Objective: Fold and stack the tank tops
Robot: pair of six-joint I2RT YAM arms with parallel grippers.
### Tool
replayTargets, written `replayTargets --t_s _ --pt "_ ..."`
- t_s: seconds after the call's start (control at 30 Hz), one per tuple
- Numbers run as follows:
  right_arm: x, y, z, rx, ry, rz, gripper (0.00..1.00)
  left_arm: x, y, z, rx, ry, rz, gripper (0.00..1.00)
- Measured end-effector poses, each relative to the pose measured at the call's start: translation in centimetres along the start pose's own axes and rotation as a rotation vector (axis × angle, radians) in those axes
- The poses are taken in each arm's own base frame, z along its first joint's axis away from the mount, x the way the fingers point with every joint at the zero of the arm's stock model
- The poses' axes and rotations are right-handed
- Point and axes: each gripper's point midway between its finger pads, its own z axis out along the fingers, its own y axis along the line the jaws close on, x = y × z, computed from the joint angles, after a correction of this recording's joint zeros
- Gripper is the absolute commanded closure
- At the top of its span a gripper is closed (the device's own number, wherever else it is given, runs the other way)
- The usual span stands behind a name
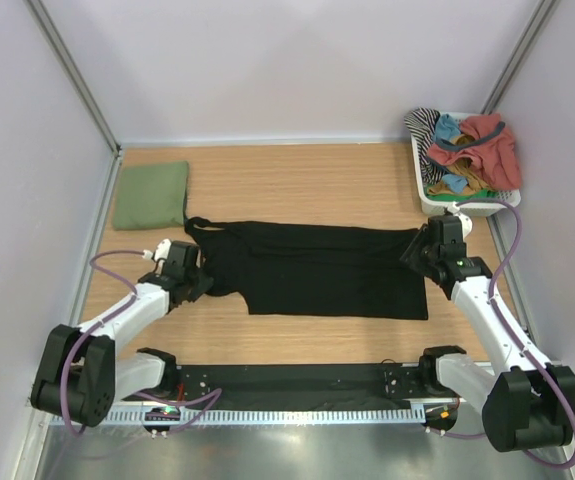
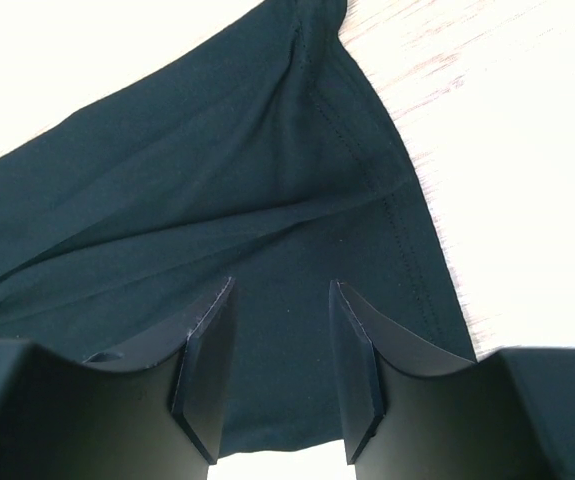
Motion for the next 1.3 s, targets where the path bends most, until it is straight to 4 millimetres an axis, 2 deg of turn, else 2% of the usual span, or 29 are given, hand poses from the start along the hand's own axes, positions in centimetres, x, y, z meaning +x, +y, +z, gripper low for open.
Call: replayTargets --t_s 0.3,0.47,0.53,0.6,0.7,0.9,1.13,1.3 --pt "0.3 -0.1 0.1 -0.002 0.010 -0.001 0.53 -3.1 1.2 0.0 -0.139 -0.116 0.056 0.64" --pt "0.4 0.0 0.1 -0.005 0.012 -0.003 0.52 -6.6 0.6 -1.3 -0.216 -0.218 0.097 0.60" --pt "0.4 0.0 0.1 -0.008 0.014 -0.004 0.53 -8.1 -0.3 -2.2 -0.220 -0.251 0.118 0.61" --pt "0.4 0.1 0.0 -0.010 0.014 -0.004 0.52 -8.6 -1.4 -2.7 -0.193 -0.248 0.133 0.62" --pt "0.5 0.2 0.0 -0.017 0.019 -0.003 0.53 -7.2 -1.9 -2.6 -0.142 -0.181 0.146 0.64" --pt "1.0 0.2 0.2 -0.027 0.034 -0.004 0.52 -3.4 0.1 -2.4 -0.119 -0.061 0.159 0.67" --pt "1.1 0.2 0.2 -0.030 0.036 -0.004 0.52 -2.3 0.3 -2.3 -0.112 -0.016 0.148 0.68" --pt "1.1 0.3 0.2 -0.033 0.037 -0.004 0.52 -0.9 0.8 -1.0 -0.137 0.049 0.156 0.74"
